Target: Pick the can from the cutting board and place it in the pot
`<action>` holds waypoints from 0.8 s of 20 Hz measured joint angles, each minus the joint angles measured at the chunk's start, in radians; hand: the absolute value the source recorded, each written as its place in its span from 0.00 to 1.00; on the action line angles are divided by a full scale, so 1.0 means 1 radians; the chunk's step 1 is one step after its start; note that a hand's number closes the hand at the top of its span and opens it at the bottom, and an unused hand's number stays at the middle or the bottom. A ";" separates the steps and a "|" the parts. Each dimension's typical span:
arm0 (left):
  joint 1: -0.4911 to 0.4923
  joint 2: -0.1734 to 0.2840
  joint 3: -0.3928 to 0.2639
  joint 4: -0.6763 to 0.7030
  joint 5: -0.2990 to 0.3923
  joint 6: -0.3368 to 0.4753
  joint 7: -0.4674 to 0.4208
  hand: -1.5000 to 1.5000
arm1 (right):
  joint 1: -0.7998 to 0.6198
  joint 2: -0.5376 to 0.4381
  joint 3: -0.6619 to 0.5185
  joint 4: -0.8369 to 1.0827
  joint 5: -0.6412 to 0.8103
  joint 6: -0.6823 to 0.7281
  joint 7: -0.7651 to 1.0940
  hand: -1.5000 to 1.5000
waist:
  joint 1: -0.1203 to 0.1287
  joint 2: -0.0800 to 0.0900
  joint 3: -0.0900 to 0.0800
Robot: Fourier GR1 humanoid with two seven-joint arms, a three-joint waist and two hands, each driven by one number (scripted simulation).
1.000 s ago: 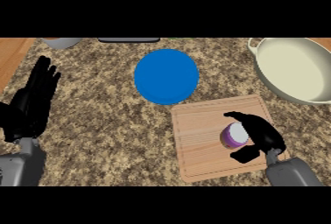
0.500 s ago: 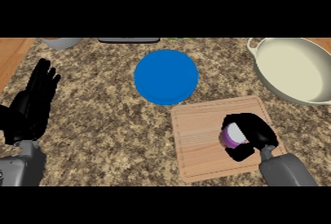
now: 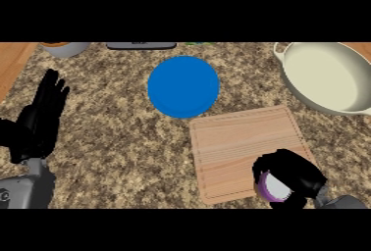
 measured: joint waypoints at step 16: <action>-0.009 0.016 0.023 -0.009 0.008 0.000 0.017 0.50 | 0.275 -0.276 -0.519 -0.208 -0.552 -0.087 -0.504 1.00 | -0.021 0.003 0.000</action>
